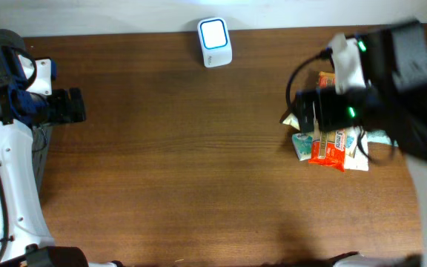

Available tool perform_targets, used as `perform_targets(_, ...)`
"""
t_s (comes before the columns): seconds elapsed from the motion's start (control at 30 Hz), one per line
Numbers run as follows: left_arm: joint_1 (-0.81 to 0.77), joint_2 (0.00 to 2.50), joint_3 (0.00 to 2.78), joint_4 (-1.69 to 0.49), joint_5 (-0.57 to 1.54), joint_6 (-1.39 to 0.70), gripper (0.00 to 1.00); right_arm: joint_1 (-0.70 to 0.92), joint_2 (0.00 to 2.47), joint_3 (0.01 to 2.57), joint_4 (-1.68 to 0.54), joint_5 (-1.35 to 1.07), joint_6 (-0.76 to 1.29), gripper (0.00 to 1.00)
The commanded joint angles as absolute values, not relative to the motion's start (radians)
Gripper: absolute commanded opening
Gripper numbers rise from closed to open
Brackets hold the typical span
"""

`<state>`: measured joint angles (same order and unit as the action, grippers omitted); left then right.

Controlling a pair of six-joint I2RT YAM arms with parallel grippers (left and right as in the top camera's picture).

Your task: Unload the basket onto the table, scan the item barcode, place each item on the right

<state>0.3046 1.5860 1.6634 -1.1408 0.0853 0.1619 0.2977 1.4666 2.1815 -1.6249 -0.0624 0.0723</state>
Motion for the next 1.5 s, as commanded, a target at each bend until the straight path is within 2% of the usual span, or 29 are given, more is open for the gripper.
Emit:
perform_targets(0.0,0.311,1.584,1.671,-1.139,0.085,0.174,0.99,0.387,1.33,2.196,-1.628,-0.142,0.06,0.99)
perform_targets(0.23,0.311,1.584,1.671,-1.139,0.085,0.174,0.99,0.402,1.218,2.196,-1.656,-0.137,0.059,0.99)
perform_targets(0.47,0.311,1.584,1.671,-1.139,0.085,0.174,0.99,0.396,1.225,2.181,-1.649,0.134,0.114,0.99)
perform_targets(0.53,0.311,1.584,1.671,-1.139,0.085,0.174,0.99,0.328,1.183,2.112,-1.548,0.184,0.132,0.99)
perform_targets(0.63,0.311,1.584,1.671,-1.139,0.085,0.174,0.99,0.184,1.045,1.88,-1.342,0.165,0.126,0.99)
perform_targets(0.7,0.311,1.584,1.671,-1.139,0.085,0.174,0.99,0.112,0.87,1.578,-1.087,0.164,0.082,0.99)
perform_targets(0.83,0.311,1.584,1.671,-1.139,0.085,0.174,0.99,0.034,0.569,1.068,-0.645,0.027,-0.007,0.99)
perform_targets(1.03,0.311,1.584,1.671,-1.139,0.085,0.174,0.99,-0.002,0.202,0.451,-0.173,-0.079,-0.007,0.99)
perform_targets(1.2,0.311,1.584,1.671,-1.139,0.085,0.174,0.99,0.0,0.001,0.139,0.046,-0.083,0.094,0.99)
perform_targets(1.3,0.311,1.584,1.671,-1.139,0.085,0.174,0.99,0.001,0.003,0.034,0.179,-0.103,0.1,0.99)
perform_targets(1.47,0.311,1.584,1.671,-1.139,0.085,0.174,0.99,0.001,0.003,0.006,0.104,-0.102,0.13,0.99)
